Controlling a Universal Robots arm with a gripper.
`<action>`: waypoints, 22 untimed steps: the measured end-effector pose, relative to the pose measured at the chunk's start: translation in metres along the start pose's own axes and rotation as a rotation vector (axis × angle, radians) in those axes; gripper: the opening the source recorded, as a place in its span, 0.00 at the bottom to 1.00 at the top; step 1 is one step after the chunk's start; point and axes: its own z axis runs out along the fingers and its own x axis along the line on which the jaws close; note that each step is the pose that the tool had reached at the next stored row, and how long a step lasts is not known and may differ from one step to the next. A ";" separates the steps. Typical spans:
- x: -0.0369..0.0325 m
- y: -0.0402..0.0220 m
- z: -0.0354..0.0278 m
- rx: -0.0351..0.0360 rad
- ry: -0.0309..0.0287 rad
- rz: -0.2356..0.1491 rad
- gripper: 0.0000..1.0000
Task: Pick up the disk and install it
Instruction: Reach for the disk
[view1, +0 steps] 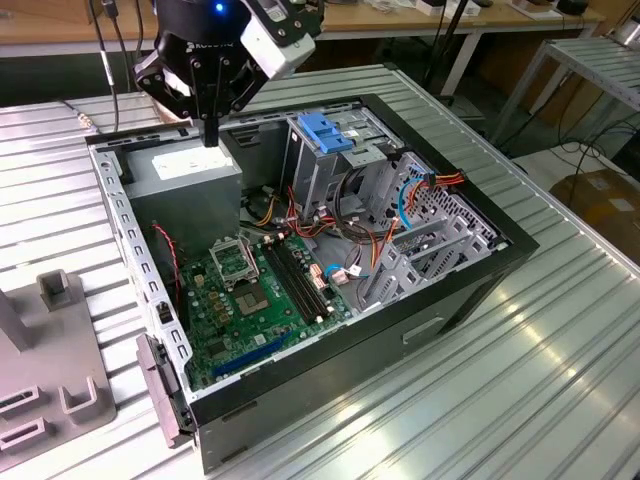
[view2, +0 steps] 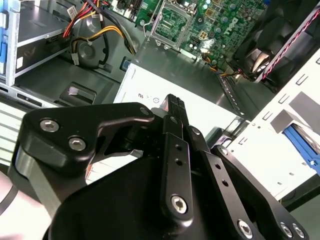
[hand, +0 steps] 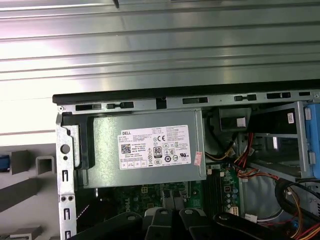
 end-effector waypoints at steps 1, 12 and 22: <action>0.0002 0.0000 0.0000 -0.0001 0.0000 0.000 0.11; 0.0052 -0.0004 -0.0001 -0.0001 0.0000 0.000 0.11; 0.0119 -0.0009 -0.0003 -0.0001 0.0000 0.000 0.11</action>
